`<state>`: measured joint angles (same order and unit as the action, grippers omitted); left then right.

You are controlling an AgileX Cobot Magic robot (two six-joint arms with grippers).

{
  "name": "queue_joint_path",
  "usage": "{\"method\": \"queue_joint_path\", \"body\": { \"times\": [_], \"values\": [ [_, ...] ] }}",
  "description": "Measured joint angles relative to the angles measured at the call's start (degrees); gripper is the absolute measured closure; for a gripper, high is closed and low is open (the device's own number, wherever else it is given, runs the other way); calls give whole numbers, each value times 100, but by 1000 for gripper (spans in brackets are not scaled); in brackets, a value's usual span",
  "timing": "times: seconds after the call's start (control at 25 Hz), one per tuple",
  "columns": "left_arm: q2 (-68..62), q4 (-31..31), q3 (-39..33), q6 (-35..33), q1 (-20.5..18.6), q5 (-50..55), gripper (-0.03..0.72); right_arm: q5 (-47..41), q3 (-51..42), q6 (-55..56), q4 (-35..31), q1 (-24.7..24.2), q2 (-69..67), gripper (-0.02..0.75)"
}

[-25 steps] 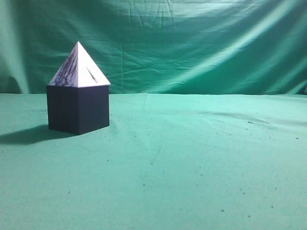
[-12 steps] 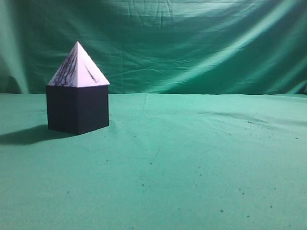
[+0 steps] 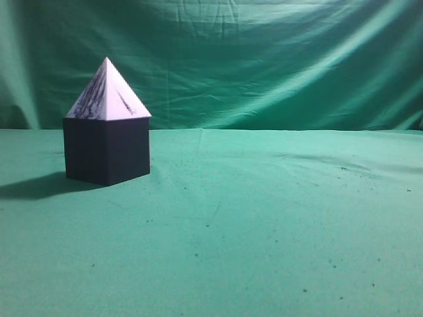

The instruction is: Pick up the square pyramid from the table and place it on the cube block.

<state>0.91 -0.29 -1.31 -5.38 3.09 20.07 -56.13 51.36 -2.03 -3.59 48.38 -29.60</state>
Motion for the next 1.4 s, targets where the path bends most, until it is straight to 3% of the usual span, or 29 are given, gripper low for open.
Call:
{"method": "queue_joint_path", "body": {
  "times": [0.16,0.28,0.56,0.8,1.08,1.4],
  "values": [
    [0,0,0,0,0,0,688,396,-503,0,151,0,352,738],
    [0,0,0,0,0,0,688,1163,-1114,0,192,-306,842,738],
    [0,0,0,0,0,0,688,2916,-2762,0,234,-1803,2125,738],
    [0,0,0,0,0,0,688,3634,-4011,0,234,-3015,2904,738],
    [0,0,0,0,0,0,688,4160,-5245,43,86,-3825,3009,738],
    [0,0,0,0,0,0,688,3637,-5293,47,-108,-4053,3013,738]
  ]
}}
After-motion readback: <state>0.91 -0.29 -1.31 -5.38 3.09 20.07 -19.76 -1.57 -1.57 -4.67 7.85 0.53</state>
